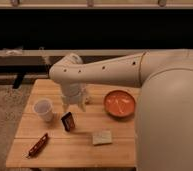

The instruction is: Knock the eraser over

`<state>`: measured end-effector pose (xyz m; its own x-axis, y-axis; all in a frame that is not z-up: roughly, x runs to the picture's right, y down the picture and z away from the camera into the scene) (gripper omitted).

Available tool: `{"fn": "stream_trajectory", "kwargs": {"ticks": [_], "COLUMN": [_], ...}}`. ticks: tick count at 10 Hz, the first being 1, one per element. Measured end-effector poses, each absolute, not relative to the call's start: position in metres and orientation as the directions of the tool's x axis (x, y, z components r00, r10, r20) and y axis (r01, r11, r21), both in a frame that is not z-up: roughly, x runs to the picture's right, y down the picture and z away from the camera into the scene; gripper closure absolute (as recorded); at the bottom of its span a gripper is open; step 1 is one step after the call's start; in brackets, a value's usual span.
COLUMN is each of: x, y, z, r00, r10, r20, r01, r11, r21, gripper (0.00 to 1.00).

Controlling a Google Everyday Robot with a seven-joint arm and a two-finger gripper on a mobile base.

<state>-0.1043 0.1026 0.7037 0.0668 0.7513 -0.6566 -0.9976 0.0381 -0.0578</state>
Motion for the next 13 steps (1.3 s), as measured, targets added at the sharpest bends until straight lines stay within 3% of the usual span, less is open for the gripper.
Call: {"fn": "stream_trajectory", "kwargs": {"ticks": [13], "x": [-0.1078], "y": [0.1069], "z": [0.7078], "r00": [0.046], "r10": [0.744], "r20": [-0.666], "r01": [-0.999], "r11": [0.026], "r21": [-0.041], "gripper": [0.35]}}
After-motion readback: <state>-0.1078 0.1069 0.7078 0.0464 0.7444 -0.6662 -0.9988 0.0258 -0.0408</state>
